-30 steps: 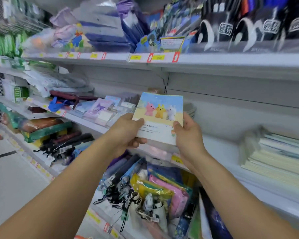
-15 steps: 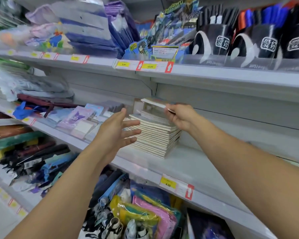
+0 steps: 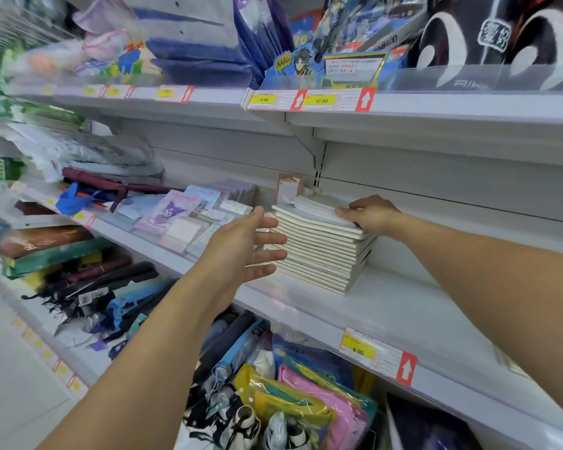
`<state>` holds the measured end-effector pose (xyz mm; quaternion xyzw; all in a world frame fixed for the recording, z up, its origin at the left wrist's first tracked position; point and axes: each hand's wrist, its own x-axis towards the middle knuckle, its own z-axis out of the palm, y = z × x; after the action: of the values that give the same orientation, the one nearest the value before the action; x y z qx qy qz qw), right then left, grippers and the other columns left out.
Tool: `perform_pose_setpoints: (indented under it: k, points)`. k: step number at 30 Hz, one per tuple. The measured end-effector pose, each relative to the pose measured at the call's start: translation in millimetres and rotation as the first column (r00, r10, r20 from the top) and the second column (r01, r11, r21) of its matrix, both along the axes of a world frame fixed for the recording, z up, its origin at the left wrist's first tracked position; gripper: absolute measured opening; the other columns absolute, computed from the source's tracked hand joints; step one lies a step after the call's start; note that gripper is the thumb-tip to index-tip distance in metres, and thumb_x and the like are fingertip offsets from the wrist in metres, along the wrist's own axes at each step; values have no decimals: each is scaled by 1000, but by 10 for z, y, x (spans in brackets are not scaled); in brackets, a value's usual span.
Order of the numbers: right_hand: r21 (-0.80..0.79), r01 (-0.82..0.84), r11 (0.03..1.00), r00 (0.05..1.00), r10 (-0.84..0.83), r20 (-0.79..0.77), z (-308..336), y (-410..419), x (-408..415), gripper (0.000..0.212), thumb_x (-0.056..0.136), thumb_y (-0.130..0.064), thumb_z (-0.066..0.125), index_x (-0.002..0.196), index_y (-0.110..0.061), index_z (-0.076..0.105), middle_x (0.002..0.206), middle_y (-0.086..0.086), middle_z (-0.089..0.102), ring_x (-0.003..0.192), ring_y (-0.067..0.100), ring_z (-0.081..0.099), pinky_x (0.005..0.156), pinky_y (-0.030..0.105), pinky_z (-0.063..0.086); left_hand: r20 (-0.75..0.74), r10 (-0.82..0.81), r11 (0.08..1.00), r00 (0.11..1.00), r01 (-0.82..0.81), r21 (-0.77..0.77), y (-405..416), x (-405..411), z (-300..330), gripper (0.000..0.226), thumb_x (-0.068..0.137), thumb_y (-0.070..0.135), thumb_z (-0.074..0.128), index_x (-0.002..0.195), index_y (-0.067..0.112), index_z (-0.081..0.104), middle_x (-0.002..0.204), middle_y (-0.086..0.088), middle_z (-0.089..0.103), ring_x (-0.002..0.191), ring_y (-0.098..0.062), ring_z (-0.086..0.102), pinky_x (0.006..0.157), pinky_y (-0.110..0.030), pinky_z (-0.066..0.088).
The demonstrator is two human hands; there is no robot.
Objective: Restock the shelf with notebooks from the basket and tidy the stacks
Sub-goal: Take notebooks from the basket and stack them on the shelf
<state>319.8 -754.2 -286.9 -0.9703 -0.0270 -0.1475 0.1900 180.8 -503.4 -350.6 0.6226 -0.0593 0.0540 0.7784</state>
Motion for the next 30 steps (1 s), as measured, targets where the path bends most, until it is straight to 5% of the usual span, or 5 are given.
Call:
perform_pose_setpoints:
  k: [7, 13, 18, 23, 30]
  points:
    - [-212, 111, 971, 992, -96, 79, 52, 121, -66, 67, 97, -63, 39, 137, -10, 52, 139, 14, 54, 123, 33, 52, 101, 38, 45, -20, 19, 990, 1000, -16, 143, 120, -116, -18, 35, 99, 46, 46, 108, 19, 67, 100, -1, 75, 85, -18, 73, 64, -28, 54]
    - [412, -309, 857, 745, -52, 665, -922, 940, -1220, 43, 95, -39, 49, 76, -2, 62, 71, 10, 64, 69, 25, 57, 66, 38, 43, -114, 152, 855, 982, -73, 513, 447, -543, -311, 38, 99, 43, 49, 110, 10, 64, 101, -9, 71, 72, -19, 68, 61, -27, 55]
    - [580, 8, 815, 720, 398, -569, -3259, 1924, -2495, 46, 89, -45, 68, 71, -3, 61, 63, 13, 64, 56, 25, 62, 54, 35, 52, -282, 205, 461, 937, 162, 873, 985, -1152, -1008, 36, 98, 39, 51, 107, 6, 64, 100, -12, 71, 78, -22, 70, 63, -28, 58]
    - [361, -1, 933, 559, 300, -773, -4663, 2037, -3269, 56, 74, -59, 77, 60, -16, 45, 55, 2, 50, 51, 23, 56, 48, 28, 44, -539, 296, 56, 788, 550, 834, 1389, -1791, -1274, 43, 97, 49, 48, 113, 11, 60, 100, -2, 70, 85, -18, 71, 80, -40, 60]
    - [573, 159, 804, 421, 469, -776, -4862, 2101, -3314, 19, 91, -23, 71, 81, -10, 62, 68, 6, 62, 50, 12, 56, 47, 23, 39, -624, 215, 327, 751, 547, 770, 1721, -2022, -1492, 39, 93, 50, 54, 118, 22, 62, 101, 3, 74, 93, -12, 71, 87, -38, 58]
